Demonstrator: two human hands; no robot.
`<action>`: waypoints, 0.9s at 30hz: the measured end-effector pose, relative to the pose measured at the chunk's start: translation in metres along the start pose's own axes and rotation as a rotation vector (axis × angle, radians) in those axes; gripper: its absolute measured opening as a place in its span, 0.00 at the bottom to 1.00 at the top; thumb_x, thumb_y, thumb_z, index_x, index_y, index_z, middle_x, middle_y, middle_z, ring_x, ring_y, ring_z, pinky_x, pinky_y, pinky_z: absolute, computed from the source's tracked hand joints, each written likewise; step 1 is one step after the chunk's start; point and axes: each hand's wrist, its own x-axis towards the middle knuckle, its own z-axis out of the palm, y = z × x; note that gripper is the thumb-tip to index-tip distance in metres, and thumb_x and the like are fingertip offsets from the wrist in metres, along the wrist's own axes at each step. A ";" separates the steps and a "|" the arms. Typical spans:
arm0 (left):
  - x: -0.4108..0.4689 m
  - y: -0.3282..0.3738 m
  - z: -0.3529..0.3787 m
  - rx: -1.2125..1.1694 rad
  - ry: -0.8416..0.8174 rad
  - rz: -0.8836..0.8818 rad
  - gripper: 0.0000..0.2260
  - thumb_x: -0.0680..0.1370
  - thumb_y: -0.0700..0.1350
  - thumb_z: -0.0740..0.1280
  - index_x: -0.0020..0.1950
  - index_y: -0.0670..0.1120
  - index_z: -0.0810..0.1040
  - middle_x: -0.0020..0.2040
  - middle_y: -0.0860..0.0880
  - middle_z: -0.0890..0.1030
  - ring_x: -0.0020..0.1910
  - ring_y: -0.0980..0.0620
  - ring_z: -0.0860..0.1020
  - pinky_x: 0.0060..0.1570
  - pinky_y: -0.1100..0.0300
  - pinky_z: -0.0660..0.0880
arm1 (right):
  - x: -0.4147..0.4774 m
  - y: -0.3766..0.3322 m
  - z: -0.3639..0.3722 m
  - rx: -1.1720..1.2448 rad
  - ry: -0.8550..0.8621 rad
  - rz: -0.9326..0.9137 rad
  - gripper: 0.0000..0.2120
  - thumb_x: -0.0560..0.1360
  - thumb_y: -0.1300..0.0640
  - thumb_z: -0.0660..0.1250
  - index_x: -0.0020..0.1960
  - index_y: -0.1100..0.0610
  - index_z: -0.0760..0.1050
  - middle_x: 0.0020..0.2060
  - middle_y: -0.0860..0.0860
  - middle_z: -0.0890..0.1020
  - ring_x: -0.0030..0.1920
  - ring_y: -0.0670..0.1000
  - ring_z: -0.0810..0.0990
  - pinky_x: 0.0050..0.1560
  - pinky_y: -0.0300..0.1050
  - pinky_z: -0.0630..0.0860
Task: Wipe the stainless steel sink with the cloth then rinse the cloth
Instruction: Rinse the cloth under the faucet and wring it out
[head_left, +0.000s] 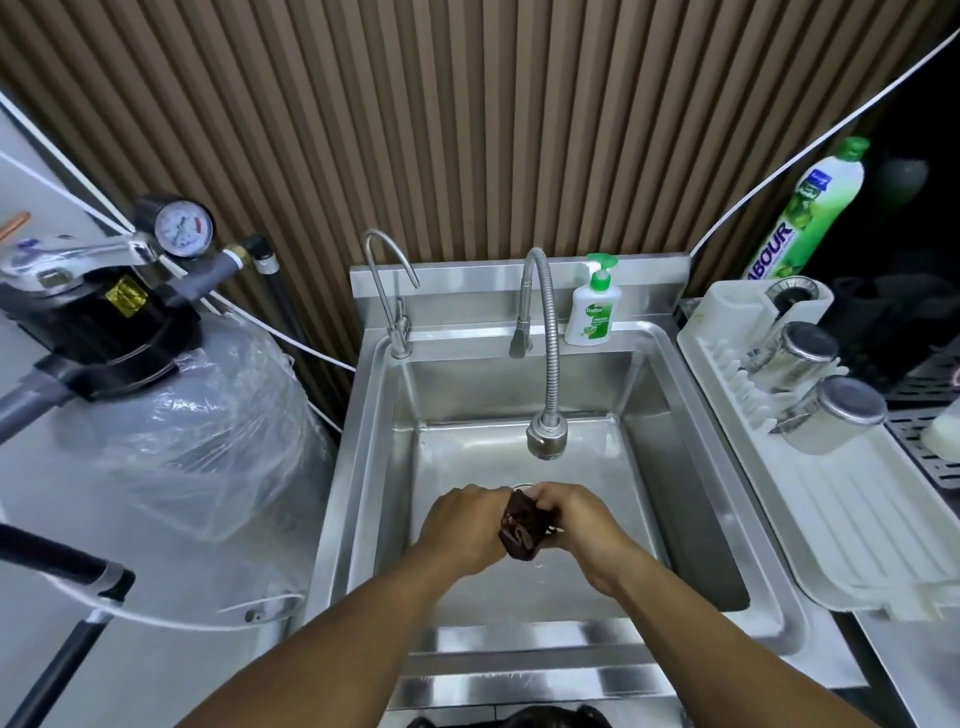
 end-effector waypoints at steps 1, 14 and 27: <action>0.000 -0.002 0.001 0.029 -0.005 0.005 0.14 0.72 0.47 0.66 0.58 0.53 0.78 0.50 0.47 0.84 0.50 0.41 0.81 0.45 0.53 0.77 | 0.001 0.002 -0.006 0.028 0.017 0.031 0.09 0.74 0.60 0.60 0.42 0.57 0.80 0.38 0.54 0.82 0.41 0.54 0.80 0.42 0.49 0.79; 0.016 0.023 -0.024 0.421 -0.165 0.238 0.13 0.77 0.53 0.69 0.56 0.46 0.81 0.51 0.43 0.84 0.50 0.39 0.81 0.45 0.53 0.73 | 0.036 -0.012 -0.009 -0.564 -0.615 0.381 0.06 0.69 0.63 0.78 0.43 0.59 0.81 0.37 0.54 0.83 0.33 0.47 0.78 0.38 0.39 0.76; 0.031 0.020 -0.013 0.215 -0.263 -0.050 0.03 0.74 0.45 0.68 0.45 0.48 0.76 0.42 0.48 0.76 0.41 0.46 0.76 0.41 0.56 0.73 | 0.043 0.004 0.006 -1.501 -0.111 -0.196 0.08 0.73 0.57 0.68 0.52 0.56 0.79 0.46 0.55 0.80 0.44 0.55 0.76 0.44 0.45 0.73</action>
